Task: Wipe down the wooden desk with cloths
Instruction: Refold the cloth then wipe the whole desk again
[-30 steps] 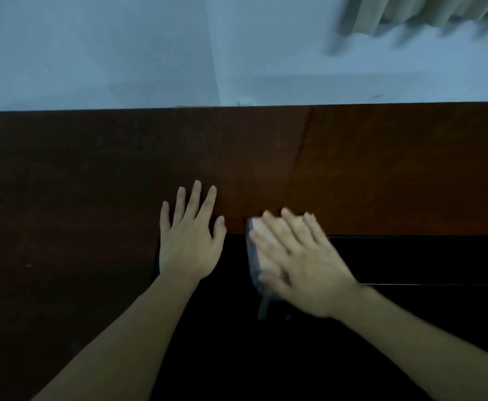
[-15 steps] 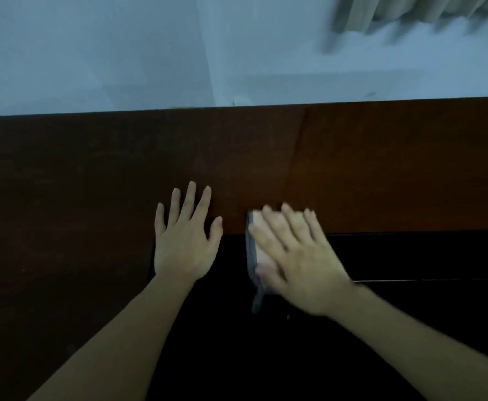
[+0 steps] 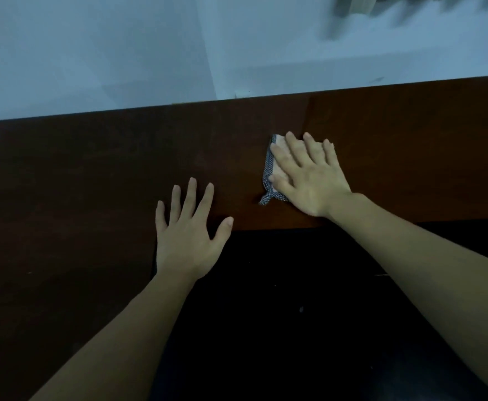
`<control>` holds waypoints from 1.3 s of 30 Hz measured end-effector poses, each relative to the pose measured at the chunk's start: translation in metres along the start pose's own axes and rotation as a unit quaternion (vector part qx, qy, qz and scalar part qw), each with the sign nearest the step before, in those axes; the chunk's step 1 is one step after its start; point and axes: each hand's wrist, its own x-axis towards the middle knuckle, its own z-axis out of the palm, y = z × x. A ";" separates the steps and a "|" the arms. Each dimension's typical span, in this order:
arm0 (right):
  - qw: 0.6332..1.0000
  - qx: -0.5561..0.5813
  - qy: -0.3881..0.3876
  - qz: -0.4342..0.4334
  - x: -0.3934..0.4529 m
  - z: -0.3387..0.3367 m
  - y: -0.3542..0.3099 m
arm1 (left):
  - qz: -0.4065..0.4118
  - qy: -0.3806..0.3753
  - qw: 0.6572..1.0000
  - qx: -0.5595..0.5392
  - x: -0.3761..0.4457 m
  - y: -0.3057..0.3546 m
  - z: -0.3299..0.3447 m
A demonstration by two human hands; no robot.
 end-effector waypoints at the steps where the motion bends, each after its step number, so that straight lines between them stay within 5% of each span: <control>1: 1.000 -0.003 -0.005 -0.001 -0.007 -0.001 -0.003 | 0.000 -0.003 1.000 0.002 0.001 0.001 -0.001; 11: 0.987 -0.005 -0.022 -0.157 -0.144 0.038 -0.011 | 0.001 0.013 1.000 -0.005 0.000 -0.002 0.004; 21: 0.999 0.014 0.003 0.042 -0.006 0.000 0.004 | 0.009 -0.009 1.000 -0.014 0.003 -0.004 0.001; 27: 1.000 -0.003 -0.001 -0.004 -0.091 0.020 -0.034 | 0.010 -0.050 0.999 -0.012 0.002 0.002 -0.011; 32: 0.997 0.008 -0.015 -0.073 -0.153 0.042 -0.037 | 0.016 -0.012 1.000 -0.011 -0.002 0.000 -0.004; 39: 0.999 -0.012 0.008 0.042 -0.066 0.018 -0.007 | 0.022 -0.004 1.000 -0.006 -0.002 -0.001 -0.002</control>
